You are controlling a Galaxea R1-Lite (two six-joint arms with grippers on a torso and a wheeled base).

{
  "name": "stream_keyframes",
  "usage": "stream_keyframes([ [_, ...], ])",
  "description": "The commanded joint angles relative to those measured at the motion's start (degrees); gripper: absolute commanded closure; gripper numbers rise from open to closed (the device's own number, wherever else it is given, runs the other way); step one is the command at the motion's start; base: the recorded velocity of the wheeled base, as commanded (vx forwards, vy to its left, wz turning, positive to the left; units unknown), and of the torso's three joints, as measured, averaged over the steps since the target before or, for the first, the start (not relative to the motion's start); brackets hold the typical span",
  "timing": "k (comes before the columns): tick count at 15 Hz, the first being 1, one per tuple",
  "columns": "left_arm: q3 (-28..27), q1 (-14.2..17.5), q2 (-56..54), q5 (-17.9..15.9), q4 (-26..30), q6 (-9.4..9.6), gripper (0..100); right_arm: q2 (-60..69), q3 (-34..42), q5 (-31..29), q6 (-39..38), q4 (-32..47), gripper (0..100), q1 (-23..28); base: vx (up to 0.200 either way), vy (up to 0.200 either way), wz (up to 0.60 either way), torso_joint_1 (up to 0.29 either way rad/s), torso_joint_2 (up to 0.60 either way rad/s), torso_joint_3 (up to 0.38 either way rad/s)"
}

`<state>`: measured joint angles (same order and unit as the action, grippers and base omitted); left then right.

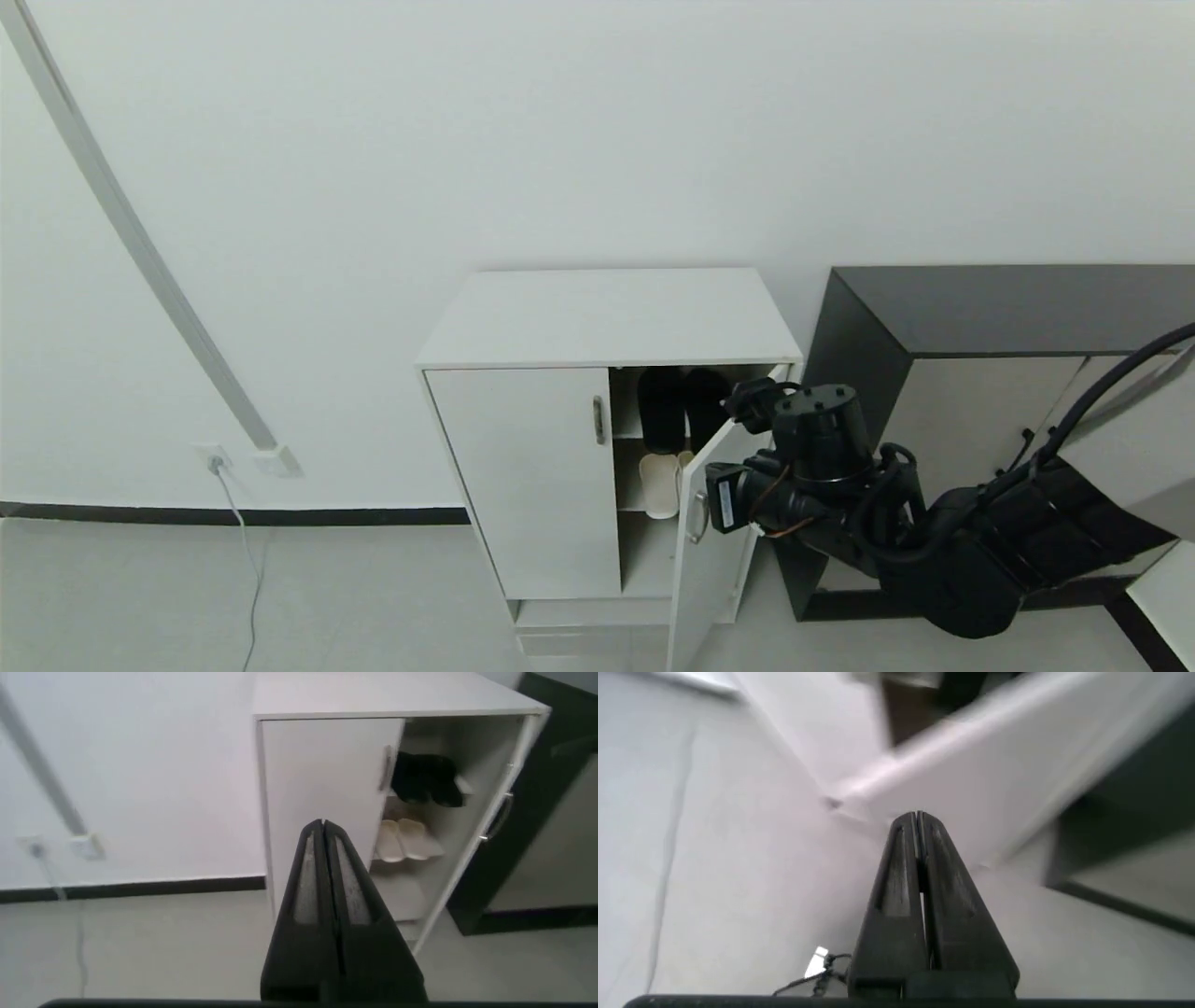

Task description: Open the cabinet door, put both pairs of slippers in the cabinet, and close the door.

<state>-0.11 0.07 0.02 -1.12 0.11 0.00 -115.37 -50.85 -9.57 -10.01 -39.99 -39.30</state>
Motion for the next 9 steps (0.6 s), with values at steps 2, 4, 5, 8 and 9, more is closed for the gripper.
stream_keyframes([
  [2,0.02,0.01,-0.02,-0.02,-0.02,0.0,100,0.41,1.1,0.25,0.08,-0.18,100,0.89,0.0,0.0,0.0,0.0,0.0,0.0],
  [4,0.02,0.01,0.06,-0.02,-0.02,0.0,100,0.76,2.42,0.17,0.43,-1.41,100,0.98,0.0,0.0,0.0,0.0,0.0,0.0],
  [5,0.02,0.01,-0.02,-0.11,-0.02,0.0,100,0.94,3.3,0.17,0.43,-2.64,100,0.89,0.0,0.0,0.0,0.0,0.0,0.0],
  [8,0.02,0.01,-0.02,-0.11,-0.02,0.09,100,1.99,7.6,0.25,1.57,-4.14,100,1.25,0.2,0.0,0.0,-0.001,0.0,-0.001],
  [9,0.02,0.01,-0.02,-0.11,-0.02,0.0,100,1.99,8.92,0.17,1.57,-4.58,100,1.25,0.2,0.0,0.0,-0.022,-0.01,0.002],
])
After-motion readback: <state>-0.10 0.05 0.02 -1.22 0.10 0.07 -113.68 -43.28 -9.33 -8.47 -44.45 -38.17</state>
